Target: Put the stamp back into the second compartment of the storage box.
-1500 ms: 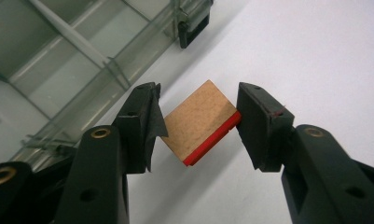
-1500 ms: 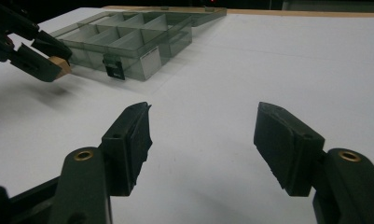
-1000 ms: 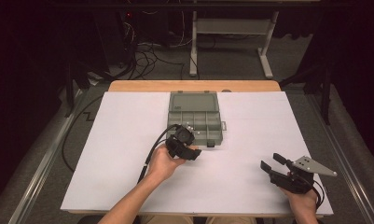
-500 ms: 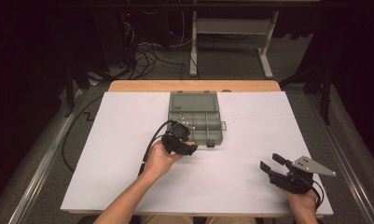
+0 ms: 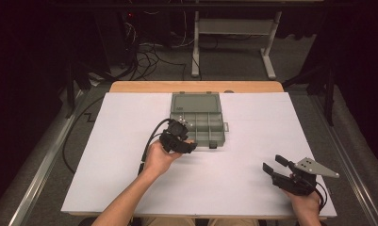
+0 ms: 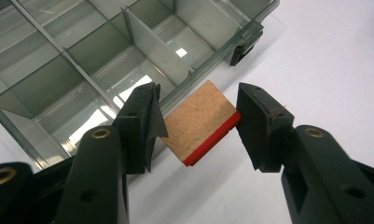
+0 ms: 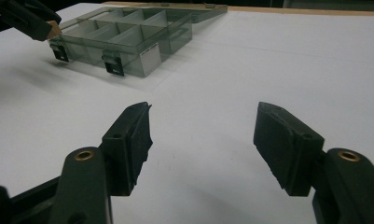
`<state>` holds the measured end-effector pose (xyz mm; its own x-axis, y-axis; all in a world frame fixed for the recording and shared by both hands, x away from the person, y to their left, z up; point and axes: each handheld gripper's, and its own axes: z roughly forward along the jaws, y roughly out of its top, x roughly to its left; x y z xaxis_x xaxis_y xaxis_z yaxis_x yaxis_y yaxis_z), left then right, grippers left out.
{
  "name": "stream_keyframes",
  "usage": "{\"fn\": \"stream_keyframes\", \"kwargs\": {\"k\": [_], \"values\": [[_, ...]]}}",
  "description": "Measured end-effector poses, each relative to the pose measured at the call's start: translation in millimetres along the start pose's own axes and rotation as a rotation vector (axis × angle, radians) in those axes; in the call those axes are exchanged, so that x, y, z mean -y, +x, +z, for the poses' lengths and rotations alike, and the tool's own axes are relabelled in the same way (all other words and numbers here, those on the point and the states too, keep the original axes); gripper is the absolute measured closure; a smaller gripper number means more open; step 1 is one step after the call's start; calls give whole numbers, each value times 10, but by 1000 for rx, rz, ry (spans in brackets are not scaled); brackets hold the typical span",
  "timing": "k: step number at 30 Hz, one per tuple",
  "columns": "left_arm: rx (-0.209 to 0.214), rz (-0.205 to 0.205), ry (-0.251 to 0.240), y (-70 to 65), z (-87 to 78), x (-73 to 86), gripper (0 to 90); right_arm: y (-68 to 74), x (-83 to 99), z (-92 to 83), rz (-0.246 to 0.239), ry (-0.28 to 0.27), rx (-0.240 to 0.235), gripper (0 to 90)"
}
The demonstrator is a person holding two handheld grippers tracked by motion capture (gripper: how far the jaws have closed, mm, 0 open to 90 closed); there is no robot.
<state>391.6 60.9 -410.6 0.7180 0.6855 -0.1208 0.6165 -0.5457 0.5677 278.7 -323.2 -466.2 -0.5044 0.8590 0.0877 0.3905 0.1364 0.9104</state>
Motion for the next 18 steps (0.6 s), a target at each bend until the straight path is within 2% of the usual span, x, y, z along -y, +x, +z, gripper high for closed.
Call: {"fn": "stream_keyframes", "kwargs": {"k": [6, 9, 15, 18], "values": [[-4, -6, 6, 37, -7, -24, 497, -1, 0, 0, 0, 0, 0, 366], [4, -8, -11, 44, -64, -94, 497, -2, 0, -1, 0, -1, 0, 365], [-8, -6, -7, 67, -69, -166, 497, -2, 0, -3, -1, -1, -2, 366], [1, -19, -14, 100, -65, -198, 497, -4, 0, -3, 0, 0, -2, 366]]}}
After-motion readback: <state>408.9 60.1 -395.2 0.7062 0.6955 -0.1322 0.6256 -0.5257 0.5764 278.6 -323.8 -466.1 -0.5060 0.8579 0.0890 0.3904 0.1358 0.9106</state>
